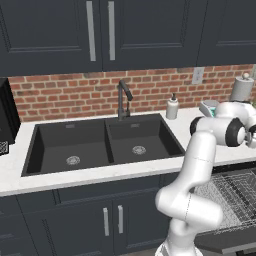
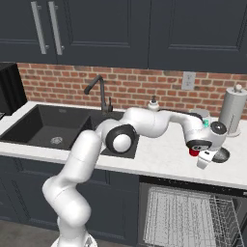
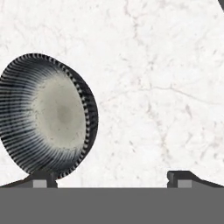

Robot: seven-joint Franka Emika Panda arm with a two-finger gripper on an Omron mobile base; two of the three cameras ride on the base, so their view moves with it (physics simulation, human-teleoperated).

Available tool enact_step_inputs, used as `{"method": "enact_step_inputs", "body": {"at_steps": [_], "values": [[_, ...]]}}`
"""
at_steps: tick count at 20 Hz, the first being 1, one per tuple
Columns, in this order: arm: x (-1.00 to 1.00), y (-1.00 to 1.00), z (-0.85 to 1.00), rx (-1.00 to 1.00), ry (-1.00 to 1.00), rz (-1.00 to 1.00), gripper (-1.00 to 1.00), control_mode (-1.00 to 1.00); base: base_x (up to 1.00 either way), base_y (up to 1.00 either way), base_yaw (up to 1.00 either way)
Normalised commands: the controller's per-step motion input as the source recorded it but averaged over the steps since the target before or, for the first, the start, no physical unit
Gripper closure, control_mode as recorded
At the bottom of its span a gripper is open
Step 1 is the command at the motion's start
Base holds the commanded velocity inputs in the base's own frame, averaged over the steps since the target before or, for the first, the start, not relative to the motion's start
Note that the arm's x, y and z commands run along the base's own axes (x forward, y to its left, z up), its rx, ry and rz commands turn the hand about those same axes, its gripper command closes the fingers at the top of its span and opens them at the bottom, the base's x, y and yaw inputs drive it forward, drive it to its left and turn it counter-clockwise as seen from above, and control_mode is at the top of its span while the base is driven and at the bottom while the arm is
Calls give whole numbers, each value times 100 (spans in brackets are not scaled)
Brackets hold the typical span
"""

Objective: Pick up the cup and bowl from the counter, place them in the dishwasher, and close the dishwasher door.

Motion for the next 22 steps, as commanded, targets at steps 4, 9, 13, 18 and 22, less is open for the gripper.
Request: {"method": "enact_step_inputs", "body": {"at_steps": [4, 9, 13, 18, 22], "values": [[28, -27, -14, 0, 0, -9, -100, -100, 0, 0, 0], [12, -30, -24, 0, 0, -8, -100, -100, 0, 0, 0], [5, -29, -31, 0, 0, -7, -100, -100, 0, 0, 0], [8, -25, -30, 0, 0, -5, -100, -100, 0, 0, 0], [12, -12, -27, 0, 0, -2, -100, -100, 0, 0, 0]]}}
